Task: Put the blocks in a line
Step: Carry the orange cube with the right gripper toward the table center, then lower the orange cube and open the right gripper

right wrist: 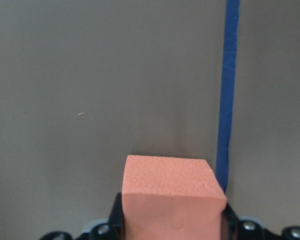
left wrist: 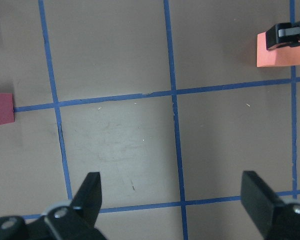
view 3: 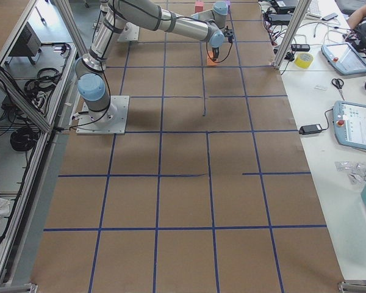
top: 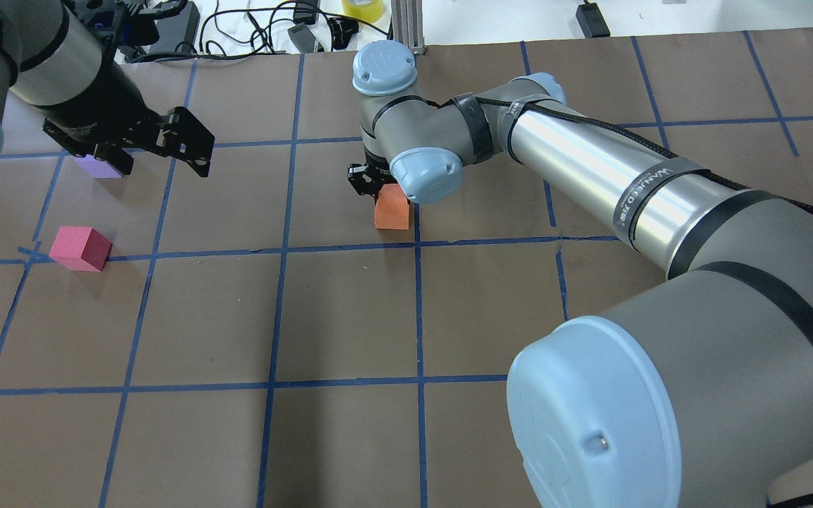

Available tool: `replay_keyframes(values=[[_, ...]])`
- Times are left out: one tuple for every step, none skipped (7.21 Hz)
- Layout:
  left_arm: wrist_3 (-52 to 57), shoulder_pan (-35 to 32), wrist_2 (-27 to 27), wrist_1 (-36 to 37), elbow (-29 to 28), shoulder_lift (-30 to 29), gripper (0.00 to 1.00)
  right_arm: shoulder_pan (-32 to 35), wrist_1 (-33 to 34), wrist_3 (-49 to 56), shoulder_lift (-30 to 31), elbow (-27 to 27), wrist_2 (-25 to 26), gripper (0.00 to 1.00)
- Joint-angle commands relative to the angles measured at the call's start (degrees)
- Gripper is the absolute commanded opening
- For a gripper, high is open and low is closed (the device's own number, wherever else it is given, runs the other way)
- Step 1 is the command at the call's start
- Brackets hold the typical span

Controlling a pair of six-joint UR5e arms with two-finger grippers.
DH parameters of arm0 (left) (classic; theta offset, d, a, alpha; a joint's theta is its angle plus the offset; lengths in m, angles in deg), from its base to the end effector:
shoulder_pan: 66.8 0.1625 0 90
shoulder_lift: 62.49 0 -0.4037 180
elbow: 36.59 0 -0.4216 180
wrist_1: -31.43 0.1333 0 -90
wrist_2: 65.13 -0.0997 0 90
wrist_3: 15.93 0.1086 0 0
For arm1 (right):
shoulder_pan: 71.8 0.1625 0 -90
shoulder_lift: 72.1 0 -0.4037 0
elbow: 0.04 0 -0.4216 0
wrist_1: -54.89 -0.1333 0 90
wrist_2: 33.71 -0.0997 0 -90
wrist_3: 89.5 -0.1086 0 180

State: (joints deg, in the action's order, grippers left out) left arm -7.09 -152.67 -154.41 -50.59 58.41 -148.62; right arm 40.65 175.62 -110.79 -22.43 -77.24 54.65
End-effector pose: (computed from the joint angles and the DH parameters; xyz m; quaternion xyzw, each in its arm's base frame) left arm -0.0979 -0.5146 0.4610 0.0414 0.9973 -0.0601 0.0005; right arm 0.4089 -0.6325 0.1726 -0.0105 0.9995 -0.0206 0.0237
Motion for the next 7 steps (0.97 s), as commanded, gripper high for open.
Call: replay_keyframes(values=[[0.21, 0.0, -0.02, 3.07, 0.01, -1.13, 1.0, -0.04, -0.13, -0.5, 1.04, 0.03, 0.58, 1.0], [-0.05, 0.0, 0.16, 3.0, 0.09, -1.05, 1.0, -0.04, -1.36, -0.68, 2.96, 0.03, 0.49, 1.0], [0.04, 0.0, 0.07, 3.09, 0.01, -1.05, 1.0, -0.48, -4.67, -0.68, 4.9, 0.03, 0.32, 1.0], [0.3, 0.0, 0.16, 3.09, 0.01, -0.7, 1.0, -1.96, -9.58, -0.42, 8.83, 0.03, -0.03, 1.0], [0.56, -0.09, 0.68, 4.83, -0.08, -1.13, 1.0, -3.89, -15.11, 0.46, 14.01, -1.02, 0.57, 1.0], [1.0, 0.78, 0.95, 4.85, -0.08, -0.01, 1.0, -7.56, -21.61, 4.81, 18.84, -1.11, 0.49, 1.0], [0.48, 1.23, 1.04, 4.67, 0.01, -1.21, 1.0, -11.34, -24.63, 13.82, 23.68, -2.33, 0.75, 1.0]])
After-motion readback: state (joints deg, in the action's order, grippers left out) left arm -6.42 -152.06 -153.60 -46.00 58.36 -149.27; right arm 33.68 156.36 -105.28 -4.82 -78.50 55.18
